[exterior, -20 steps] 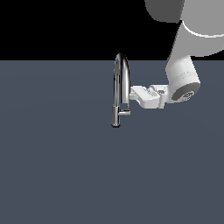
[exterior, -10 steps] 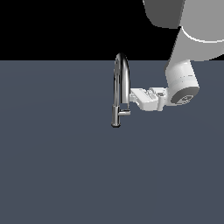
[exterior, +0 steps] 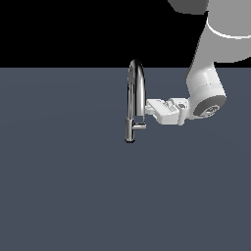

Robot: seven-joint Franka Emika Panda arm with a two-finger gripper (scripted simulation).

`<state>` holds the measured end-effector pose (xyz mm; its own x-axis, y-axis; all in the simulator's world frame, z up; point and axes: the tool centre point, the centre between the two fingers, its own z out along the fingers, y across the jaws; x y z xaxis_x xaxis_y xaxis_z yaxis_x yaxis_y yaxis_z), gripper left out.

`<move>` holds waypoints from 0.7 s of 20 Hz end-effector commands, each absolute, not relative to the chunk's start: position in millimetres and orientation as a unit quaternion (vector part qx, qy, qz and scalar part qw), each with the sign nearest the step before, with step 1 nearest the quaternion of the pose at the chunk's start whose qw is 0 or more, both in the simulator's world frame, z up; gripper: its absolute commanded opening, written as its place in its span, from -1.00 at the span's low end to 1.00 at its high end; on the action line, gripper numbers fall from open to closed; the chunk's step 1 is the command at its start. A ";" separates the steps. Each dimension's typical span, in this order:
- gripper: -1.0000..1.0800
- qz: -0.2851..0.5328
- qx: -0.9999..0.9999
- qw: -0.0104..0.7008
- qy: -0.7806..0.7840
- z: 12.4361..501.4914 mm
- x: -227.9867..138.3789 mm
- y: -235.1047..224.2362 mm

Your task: Turn on the faucet by rotating a designated handle.

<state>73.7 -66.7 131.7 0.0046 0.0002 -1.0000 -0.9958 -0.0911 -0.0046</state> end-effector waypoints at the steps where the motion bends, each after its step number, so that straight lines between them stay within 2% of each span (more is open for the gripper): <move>1: -1.00 0.521 -0.523 0.478 0.476 132.9 68.6 -67.2; 14: -1.00 0.521 -0.523 0.478 0.476 139.9 40.1 -69.8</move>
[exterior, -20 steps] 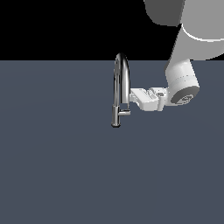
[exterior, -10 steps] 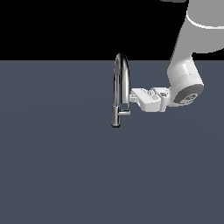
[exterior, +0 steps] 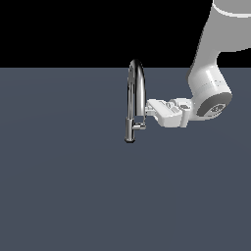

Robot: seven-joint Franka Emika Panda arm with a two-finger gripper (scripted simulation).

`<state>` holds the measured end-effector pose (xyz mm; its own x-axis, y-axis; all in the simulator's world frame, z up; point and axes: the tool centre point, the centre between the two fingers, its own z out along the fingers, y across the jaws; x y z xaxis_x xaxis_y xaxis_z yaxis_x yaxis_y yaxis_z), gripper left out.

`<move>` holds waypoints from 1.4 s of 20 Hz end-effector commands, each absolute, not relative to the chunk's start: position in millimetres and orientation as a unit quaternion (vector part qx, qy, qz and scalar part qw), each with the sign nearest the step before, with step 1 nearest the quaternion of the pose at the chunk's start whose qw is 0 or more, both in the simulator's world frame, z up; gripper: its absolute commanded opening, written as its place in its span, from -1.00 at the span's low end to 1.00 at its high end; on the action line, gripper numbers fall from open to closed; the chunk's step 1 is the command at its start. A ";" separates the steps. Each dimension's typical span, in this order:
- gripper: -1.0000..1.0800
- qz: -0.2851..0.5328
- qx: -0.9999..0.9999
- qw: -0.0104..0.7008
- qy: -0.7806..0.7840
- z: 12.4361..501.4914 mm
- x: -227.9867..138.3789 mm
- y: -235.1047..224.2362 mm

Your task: Turn on the faucet by rotating a designated handle.

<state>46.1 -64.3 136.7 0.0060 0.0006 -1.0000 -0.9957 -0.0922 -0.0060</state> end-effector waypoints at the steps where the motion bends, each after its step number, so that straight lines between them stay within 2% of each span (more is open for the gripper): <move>1: -1.00 0.521 -0.523 0.478 0.476 139.9 40.1 -69.8; 17: -1.00 0.521 -0.523 0.478 0.475 115.4 -4.4 -73.4; 19: -1.00 0.519 -0.531 0.481 0.466 127.9 5.6 -65.2; 28: -1.00 0.521 -0.524 0.478 0.475 65.7 -18.2 -74.9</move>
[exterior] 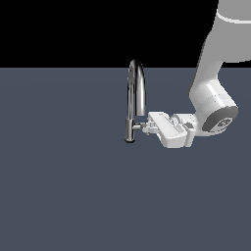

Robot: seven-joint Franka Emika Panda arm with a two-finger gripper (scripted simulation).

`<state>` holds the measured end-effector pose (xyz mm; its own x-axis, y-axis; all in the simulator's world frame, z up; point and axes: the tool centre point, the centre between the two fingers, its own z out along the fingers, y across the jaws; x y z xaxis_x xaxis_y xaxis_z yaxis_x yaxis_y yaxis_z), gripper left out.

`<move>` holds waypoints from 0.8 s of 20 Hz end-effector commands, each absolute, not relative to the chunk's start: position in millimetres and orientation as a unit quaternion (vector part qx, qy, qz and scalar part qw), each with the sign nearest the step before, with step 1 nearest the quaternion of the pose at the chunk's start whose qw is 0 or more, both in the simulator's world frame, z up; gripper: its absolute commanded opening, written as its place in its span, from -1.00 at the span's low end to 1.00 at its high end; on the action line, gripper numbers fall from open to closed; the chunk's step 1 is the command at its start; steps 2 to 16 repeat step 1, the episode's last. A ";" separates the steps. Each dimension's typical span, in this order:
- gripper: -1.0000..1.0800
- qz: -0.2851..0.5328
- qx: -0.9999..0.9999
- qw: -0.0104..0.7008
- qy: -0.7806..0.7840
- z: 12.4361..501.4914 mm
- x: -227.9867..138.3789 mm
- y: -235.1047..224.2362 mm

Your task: Turn on the faucet by rotating a designated handle.

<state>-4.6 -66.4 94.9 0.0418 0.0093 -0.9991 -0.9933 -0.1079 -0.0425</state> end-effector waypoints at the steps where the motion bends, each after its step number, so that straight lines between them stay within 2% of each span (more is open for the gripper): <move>1: -1.00 0.521 -0.524 0.478 0.475 65.7 -18.2 -74.9; 16: -1.00 0.521 -0.524 0.478 0.475 65.7 -18.2 -74.9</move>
